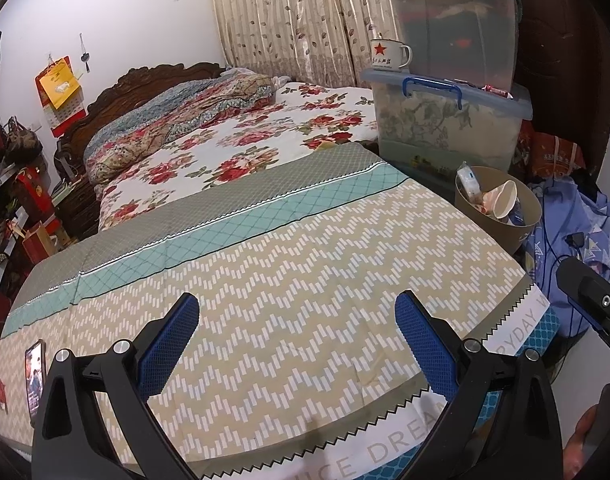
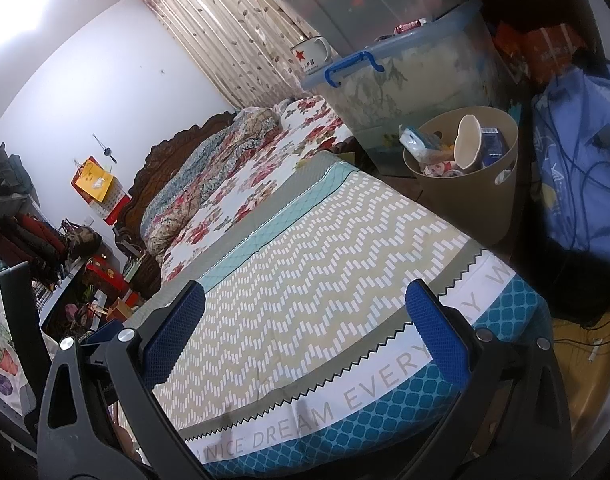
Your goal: Collect trash
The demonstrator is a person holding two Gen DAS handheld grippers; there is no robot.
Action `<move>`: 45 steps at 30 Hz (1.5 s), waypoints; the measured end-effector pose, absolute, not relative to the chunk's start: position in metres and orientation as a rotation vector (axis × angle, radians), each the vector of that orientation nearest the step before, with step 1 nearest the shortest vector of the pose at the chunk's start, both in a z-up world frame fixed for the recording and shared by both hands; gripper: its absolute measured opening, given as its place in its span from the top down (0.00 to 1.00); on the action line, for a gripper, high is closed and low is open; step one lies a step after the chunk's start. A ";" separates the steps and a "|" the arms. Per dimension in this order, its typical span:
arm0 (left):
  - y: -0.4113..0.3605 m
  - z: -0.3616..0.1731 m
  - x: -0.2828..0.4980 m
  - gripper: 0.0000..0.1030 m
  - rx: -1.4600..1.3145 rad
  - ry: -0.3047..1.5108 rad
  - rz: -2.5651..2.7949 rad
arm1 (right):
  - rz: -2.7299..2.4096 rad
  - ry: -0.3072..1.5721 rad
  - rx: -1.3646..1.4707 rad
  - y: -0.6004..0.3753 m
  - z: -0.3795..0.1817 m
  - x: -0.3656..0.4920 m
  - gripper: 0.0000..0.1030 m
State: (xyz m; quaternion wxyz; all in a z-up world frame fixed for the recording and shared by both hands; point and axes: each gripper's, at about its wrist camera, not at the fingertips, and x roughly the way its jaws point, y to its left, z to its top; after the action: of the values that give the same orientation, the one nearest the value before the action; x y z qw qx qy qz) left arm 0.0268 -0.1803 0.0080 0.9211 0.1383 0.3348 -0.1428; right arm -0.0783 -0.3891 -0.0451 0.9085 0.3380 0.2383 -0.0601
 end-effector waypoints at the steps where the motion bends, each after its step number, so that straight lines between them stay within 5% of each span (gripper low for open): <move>1: -0.180 0.008 0.027 0.08 0.284 0.689 -0.293 | -0.124 0.492 0.697 -0.389 -0.045 -0.078 0.04; 45: -0.178 -0.001 0.028 0.08 0.298 0.702 -0.288 | -0.123 0.497 0.699 -0.386 -0.046 -0.077 0.04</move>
State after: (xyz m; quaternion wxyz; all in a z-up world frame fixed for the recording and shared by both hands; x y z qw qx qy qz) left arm 0.0281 -0.1784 -0.0006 0.9181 0.1447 0.3415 -0.1399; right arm -0.0775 -0.3858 -0.0462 0.9076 0.3387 0.2409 -0.0596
